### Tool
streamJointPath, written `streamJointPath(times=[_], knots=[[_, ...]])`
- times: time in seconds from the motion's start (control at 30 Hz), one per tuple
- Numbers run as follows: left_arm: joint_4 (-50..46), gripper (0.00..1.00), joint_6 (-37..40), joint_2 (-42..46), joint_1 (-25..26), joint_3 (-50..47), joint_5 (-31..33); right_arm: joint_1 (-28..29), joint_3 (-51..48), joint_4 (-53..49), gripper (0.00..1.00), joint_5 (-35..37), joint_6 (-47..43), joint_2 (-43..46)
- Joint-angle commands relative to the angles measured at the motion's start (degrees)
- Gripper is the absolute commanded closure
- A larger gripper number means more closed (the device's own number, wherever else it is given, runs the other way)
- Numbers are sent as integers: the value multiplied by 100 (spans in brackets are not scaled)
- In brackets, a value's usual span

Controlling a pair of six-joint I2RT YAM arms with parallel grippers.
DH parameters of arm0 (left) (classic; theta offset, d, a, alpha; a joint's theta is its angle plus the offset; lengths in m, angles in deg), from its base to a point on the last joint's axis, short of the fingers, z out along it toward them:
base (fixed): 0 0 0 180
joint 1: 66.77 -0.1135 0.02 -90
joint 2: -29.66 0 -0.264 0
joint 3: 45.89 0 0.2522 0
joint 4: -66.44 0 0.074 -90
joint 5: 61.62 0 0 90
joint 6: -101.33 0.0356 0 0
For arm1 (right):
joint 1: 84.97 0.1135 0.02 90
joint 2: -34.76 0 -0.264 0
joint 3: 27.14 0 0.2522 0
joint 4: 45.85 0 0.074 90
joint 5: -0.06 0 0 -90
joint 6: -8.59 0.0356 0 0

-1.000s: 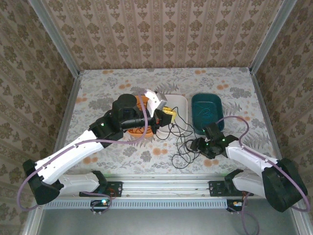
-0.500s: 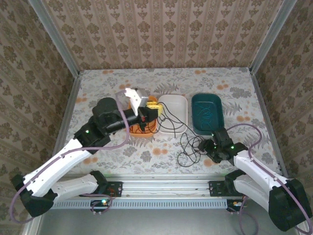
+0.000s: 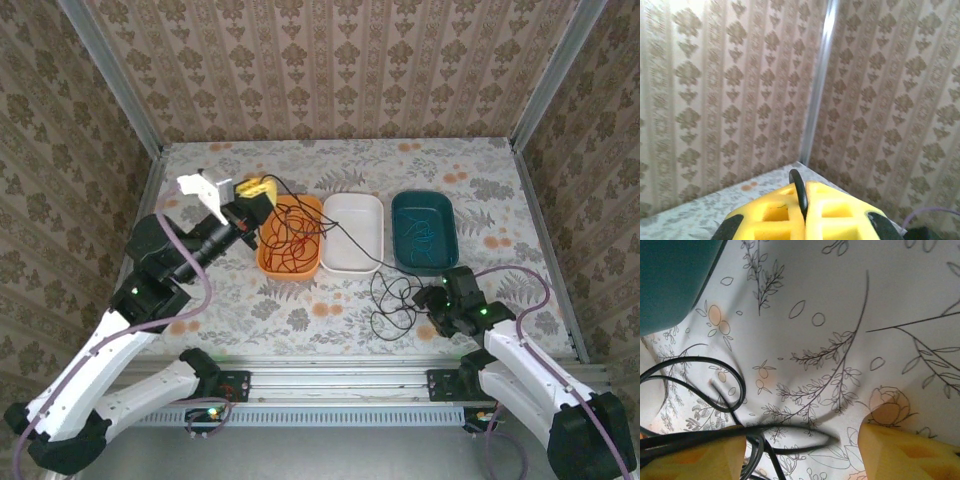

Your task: Untangle the cables

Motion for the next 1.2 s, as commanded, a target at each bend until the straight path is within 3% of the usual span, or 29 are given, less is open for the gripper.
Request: streamJointPath(times=[0.0,0.27,0.5,0.67,0.87,1.17], knots=[[164,100,279,157,-81,262,458,-80,-192,-714,36,411,259,143],[-146,100,726,221,-94,737,709,-186,-177,-1110,36,586,412,578],[-115,100,394,-152,-97,1020,-2,-221,-16,-983,36,585,154,605],[73,100,369,-425,-97,1287,-139,-225,444,-532,36,253,-712,462],[165,100,267,-1070,-108,1891,-679,-222,1243,-790,35,358,-1566,280],[483,100,186,-2138,-130,2773,-1391,-242,1416,-804,35,513,-1474,328]])
